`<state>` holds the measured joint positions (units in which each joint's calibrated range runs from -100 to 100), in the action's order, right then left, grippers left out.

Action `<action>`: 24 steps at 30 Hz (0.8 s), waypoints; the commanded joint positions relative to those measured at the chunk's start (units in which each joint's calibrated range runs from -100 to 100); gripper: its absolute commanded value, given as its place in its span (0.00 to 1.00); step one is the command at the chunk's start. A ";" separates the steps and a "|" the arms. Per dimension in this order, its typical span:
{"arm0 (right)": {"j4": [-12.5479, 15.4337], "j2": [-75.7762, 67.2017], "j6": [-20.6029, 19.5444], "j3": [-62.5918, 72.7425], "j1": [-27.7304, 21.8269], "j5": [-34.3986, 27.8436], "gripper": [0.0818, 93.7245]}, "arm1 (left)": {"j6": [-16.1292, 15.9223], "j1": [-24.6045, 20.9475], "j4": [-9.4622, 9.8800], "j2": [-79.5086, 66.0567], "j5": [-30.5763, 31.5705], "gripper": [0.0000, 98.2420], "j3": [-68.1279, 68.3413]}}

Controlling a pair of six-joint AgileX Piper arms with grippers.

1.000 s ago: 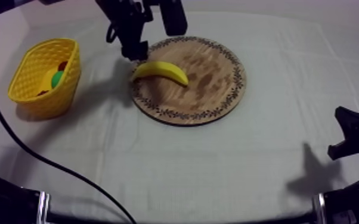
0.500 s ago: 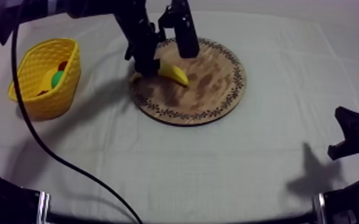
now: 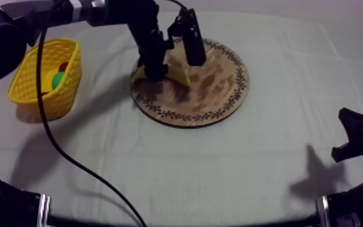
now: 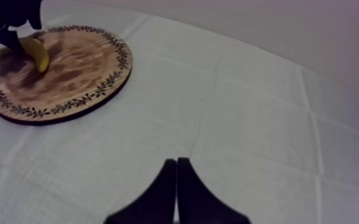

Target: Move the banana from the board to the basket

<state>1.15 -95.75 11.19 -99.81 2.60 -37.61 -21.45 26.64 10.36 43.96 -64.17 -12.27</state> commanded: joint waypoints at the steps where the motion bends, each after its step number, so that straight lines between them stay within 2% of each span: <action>1: 0.00 0.00 0.02 0.03 0.00 -0.05 0.00 | 0.03 0.05 0.08 0.97 -0.02 0.68 -0.78; 14: 0.00 0.00 0.02 0.03 0.00 -0.05 0.00 | 1.27 0.59 1.20 6.07 -0.09 0.64 -4.44; 17: 0.00 0.00 0.02 0.03 0.00 -0.05 0.00 | 1.39 0.59 1.29 6.58 -0.12 0.57 -5.26; 24: 0.00 0.00 0.02 0.03 0.00 -0.05 0.00 | 0.50 0.55 1.31 7.01 0.39 0.28 -6.37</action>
<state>1.15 -95.75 11.12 -99.81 2.60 -37.63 -20.76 27.19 11.64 51.08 -63.75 -18.50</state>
